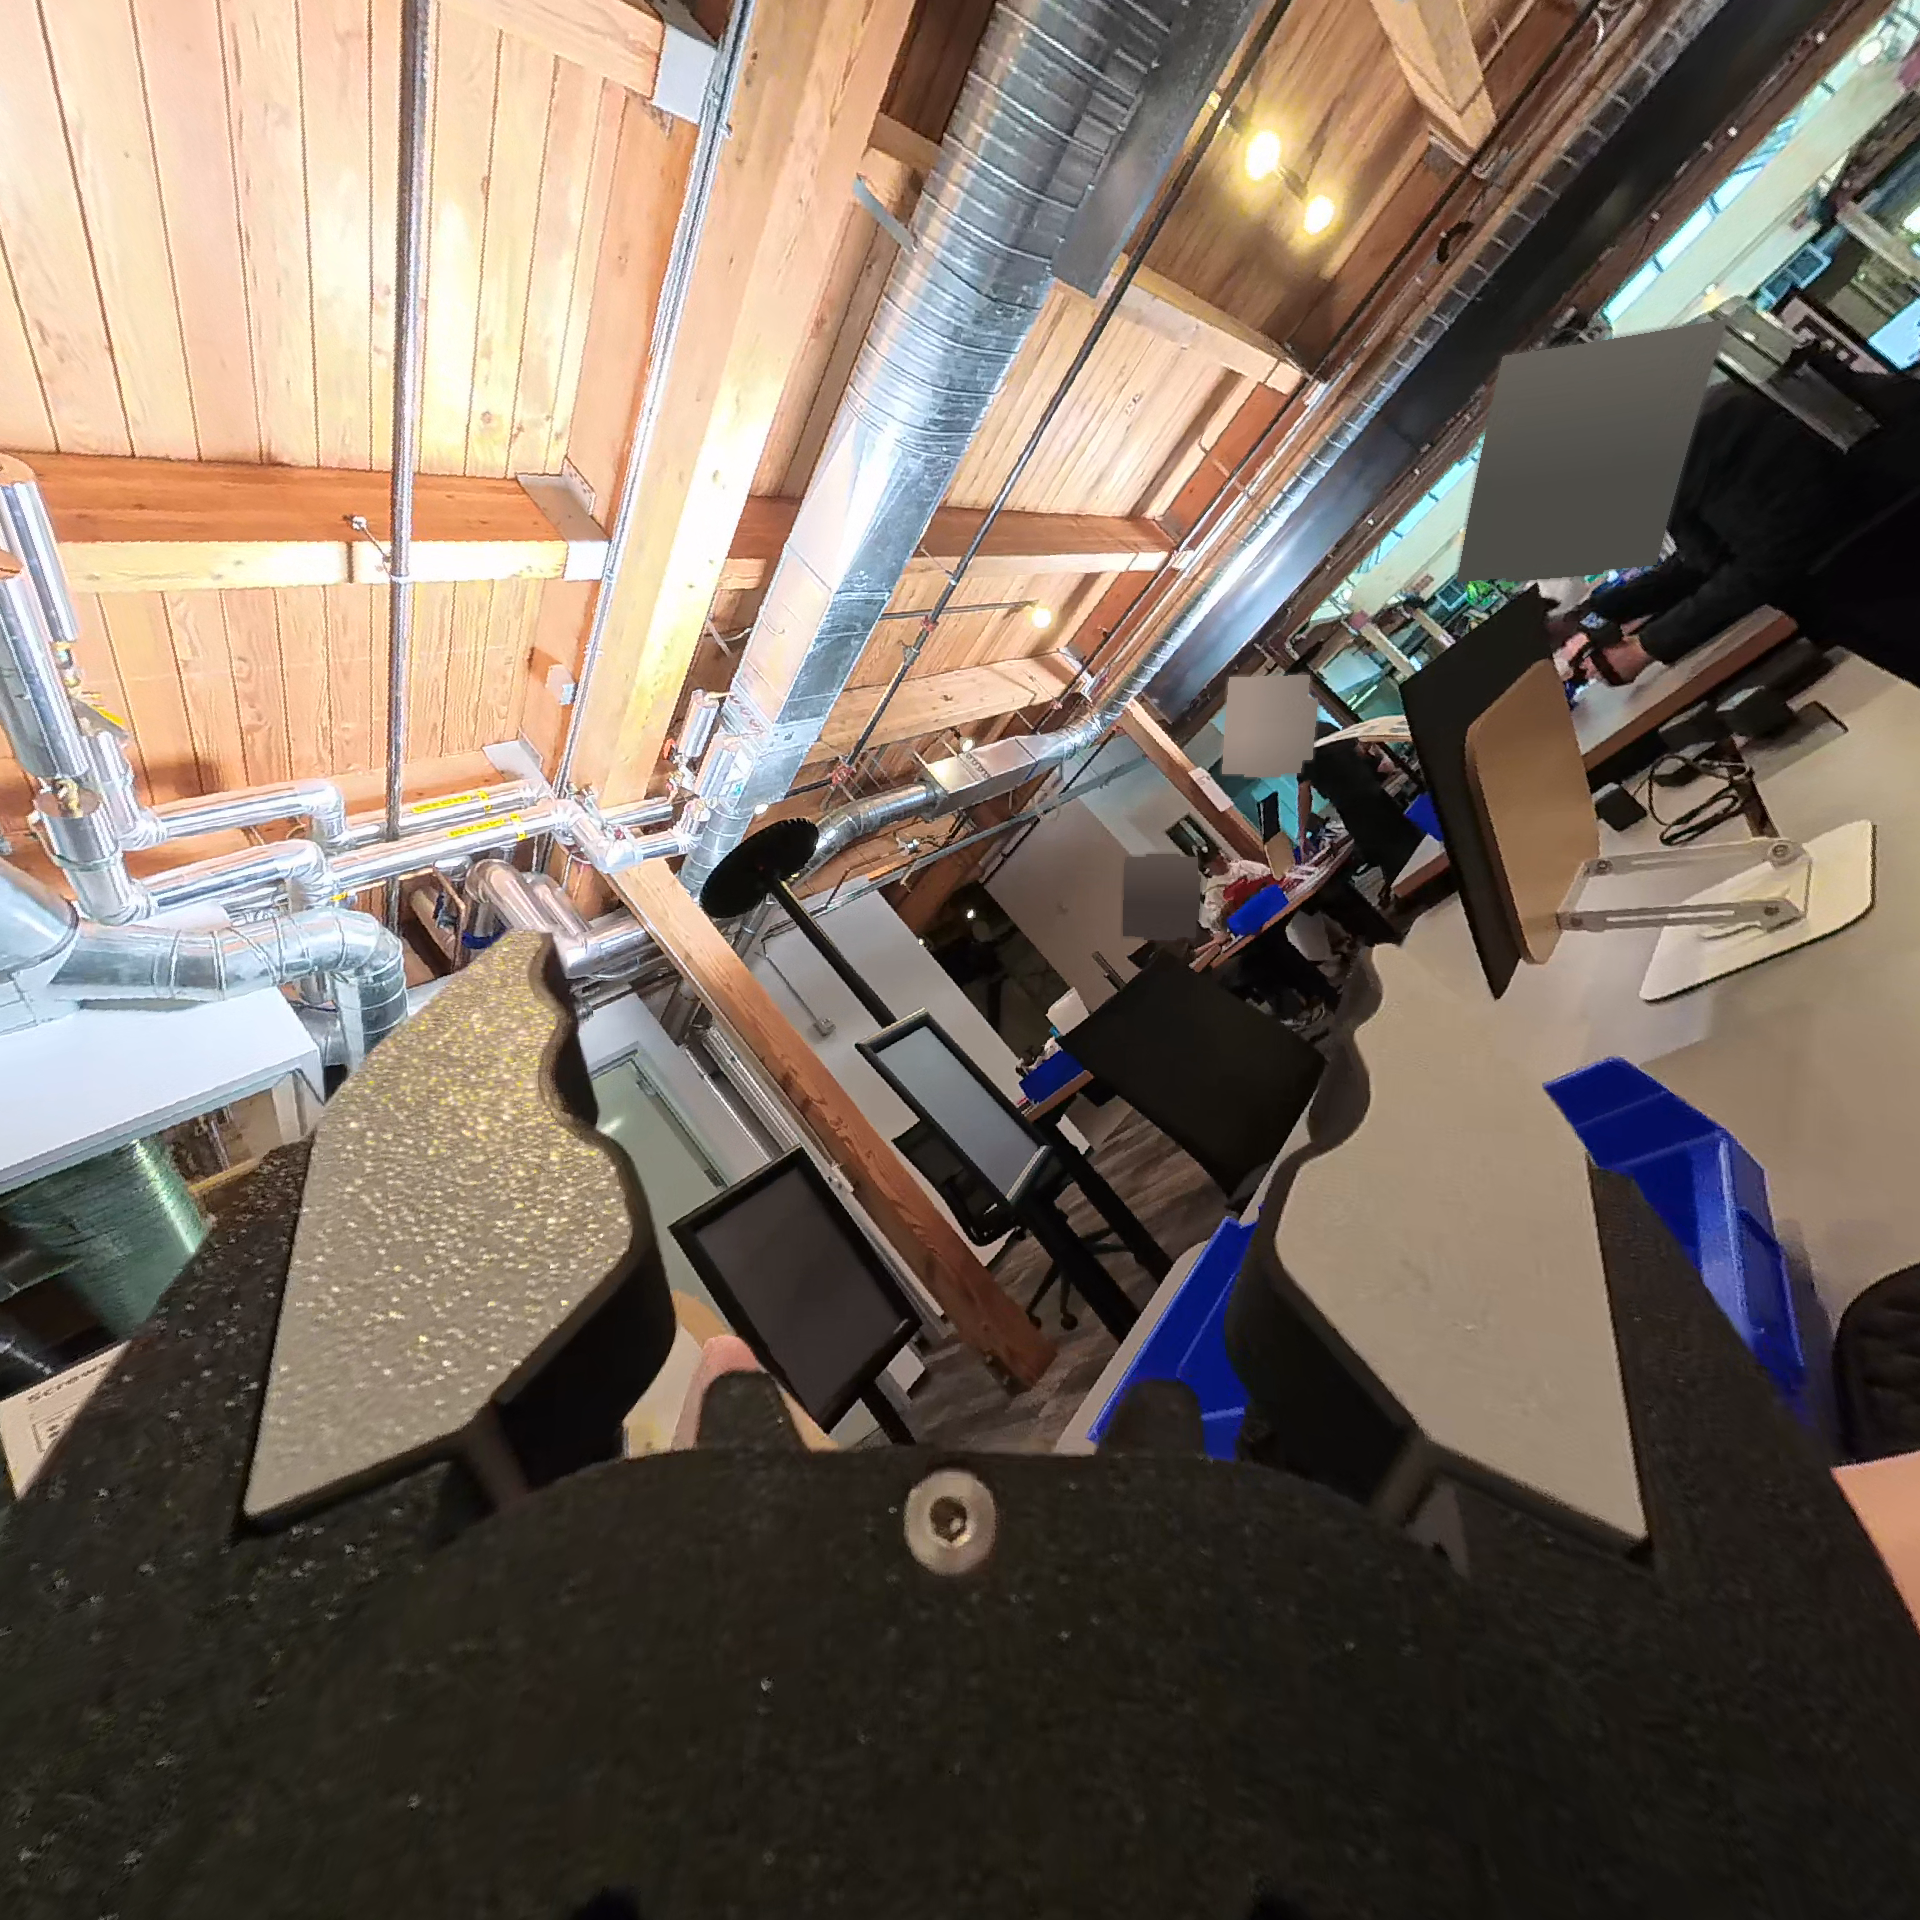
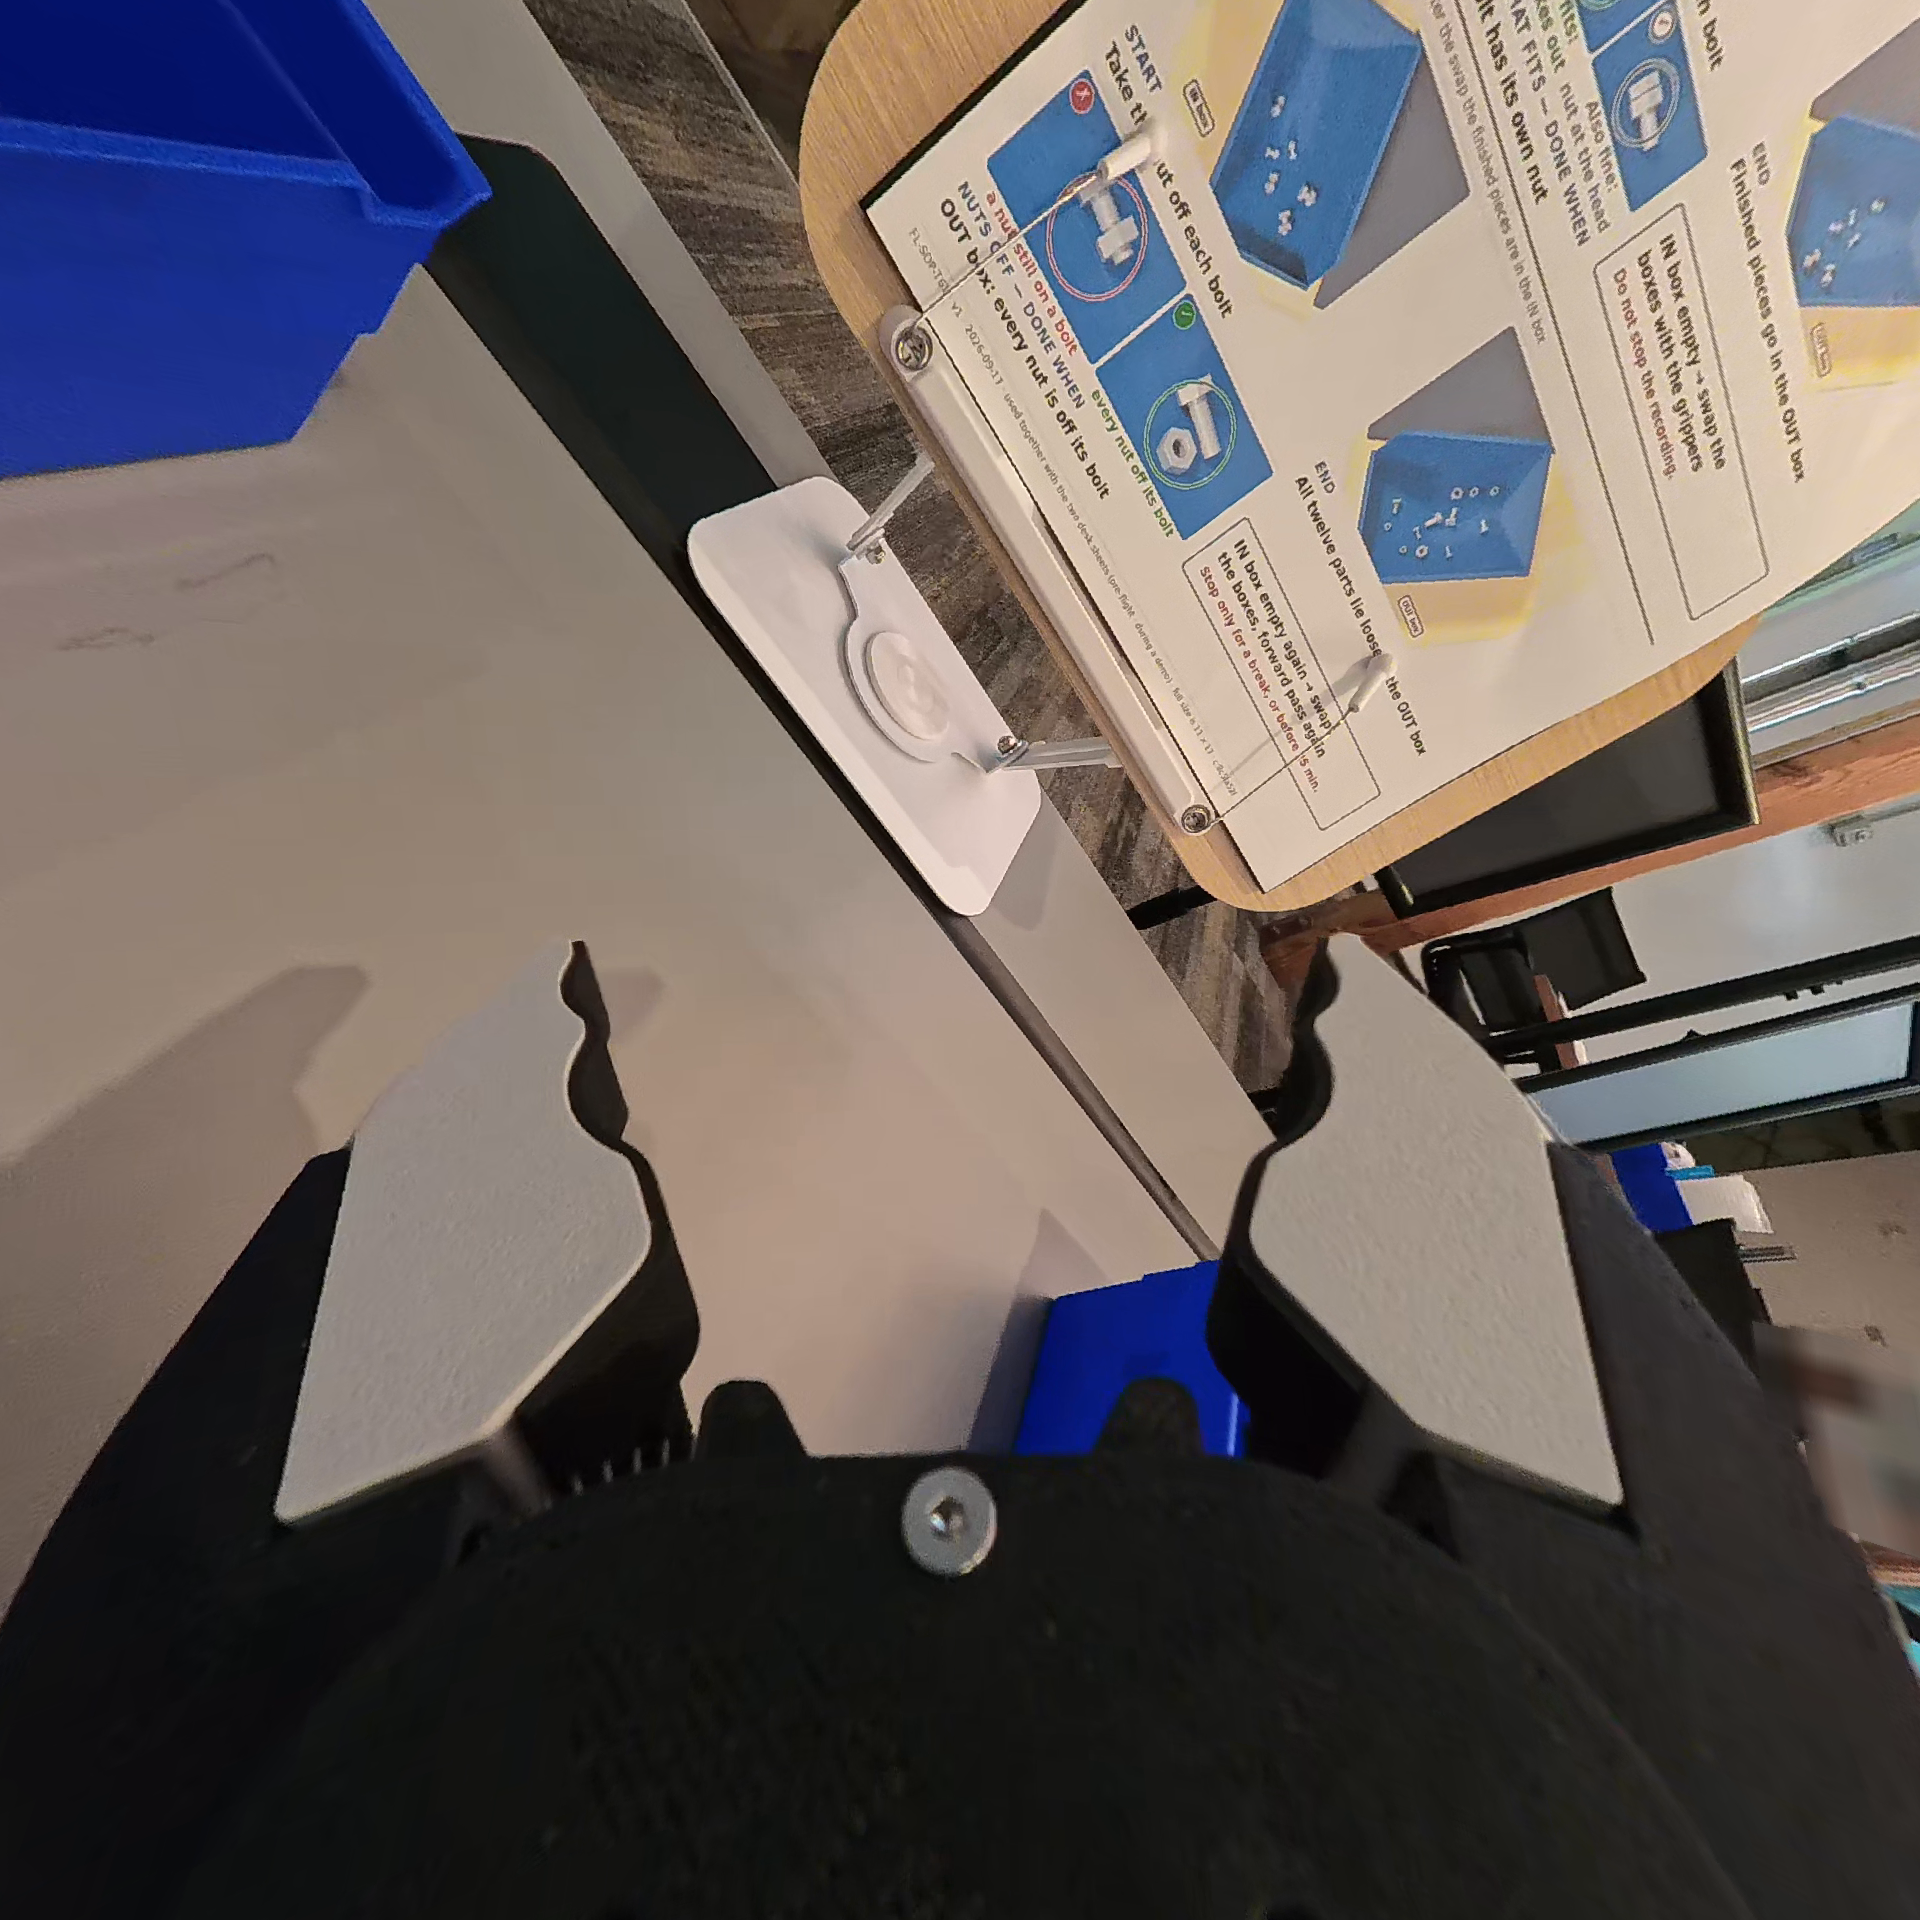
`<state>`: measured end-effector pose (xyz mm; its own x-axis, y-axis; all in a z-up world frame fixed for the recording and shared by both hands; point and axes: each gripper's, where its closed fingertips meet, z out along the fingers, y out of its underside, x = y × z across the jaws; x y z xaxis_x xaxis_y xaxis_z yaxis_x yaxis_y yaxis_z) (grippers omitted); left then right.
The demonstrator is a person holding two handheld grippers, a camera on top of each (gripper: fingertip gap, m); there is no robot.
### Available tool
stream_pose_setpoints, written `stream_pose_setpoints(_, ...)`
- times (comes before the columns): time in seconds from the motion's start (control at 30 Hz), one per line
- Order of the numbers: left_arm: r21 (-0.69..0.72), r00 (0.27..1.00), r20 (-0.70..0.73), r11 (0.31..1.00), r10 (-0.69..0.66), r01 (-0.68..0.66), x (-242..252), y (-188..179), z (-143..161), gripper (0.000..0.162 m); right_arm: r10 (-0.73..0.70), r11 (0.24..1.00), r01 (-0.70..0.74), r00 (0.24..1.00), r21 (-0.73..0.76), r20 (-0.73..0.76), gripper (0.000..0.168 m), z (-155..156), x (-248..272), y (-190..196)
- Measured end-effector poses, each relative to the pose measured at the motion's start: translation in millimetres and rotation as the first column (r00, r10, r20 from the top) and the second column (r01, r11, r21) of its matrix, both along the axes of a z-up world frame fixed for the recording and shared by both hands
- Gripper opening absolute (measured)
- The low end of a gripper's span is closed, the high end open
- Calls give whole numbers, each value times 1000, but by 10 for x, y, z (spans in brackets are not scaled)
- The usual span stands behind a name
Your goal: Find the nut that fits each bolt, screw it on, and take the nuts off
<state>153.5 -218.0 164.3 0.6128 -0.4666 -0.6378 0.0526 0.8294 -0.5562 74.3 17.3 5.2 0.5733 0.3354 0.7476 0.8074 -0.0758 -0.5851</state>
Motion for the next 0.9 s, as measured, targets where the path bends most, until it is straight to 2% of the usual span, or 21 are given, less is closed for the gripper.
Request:
stream_pose_setpoints(0.17, 19, 1000, 16, 1000, -10, 10, -19, -30, 20, 133, 9, 1000, -9, 1000, -27, -15, 125, -54, 2, 14)
stream_pose_setpoints(0.37, 67, 996, 83, 997, -33, 28, -195, -292, 305, 132, 15, 999, -15, 1000, -35, -12, 125, -101, -5, 40)
stream_pose_setpoints(0.5, 85, 992, 123, 996, 10, -20, -403, -250, 459, 132, 7, 999, -8, 1000, -42, -14, 125, -140, 35, 71)
stream_pose_setpoints(0.63, 75, 972, 191, 985, 137, -153, -837, -36, 691, 130, -7, 999, 3, 996, -42, -90, 125, -116, 149, 146)
stream_pose_setpoints(0.77, -111, 919, 244, 950, 310, -291, -1568, 463, 888, 126, -65, 998, 63, 977, -19, -203, 118, 5, 485, 286)
stream_pose_setpoints(0.83, -278, 881, 176, 881, 438, -383, -1930, 834, 811, 120, -69, 998, 69, 961, -12, -267, 117, 90, 632, 310)
stream_pose_setpoints(0.9, -428, 845, 51, 776, 533, -463, -2261, 1138, 613, 111, -35, 999, 39, 940, 6, -340, 117, 232, 716, 271)
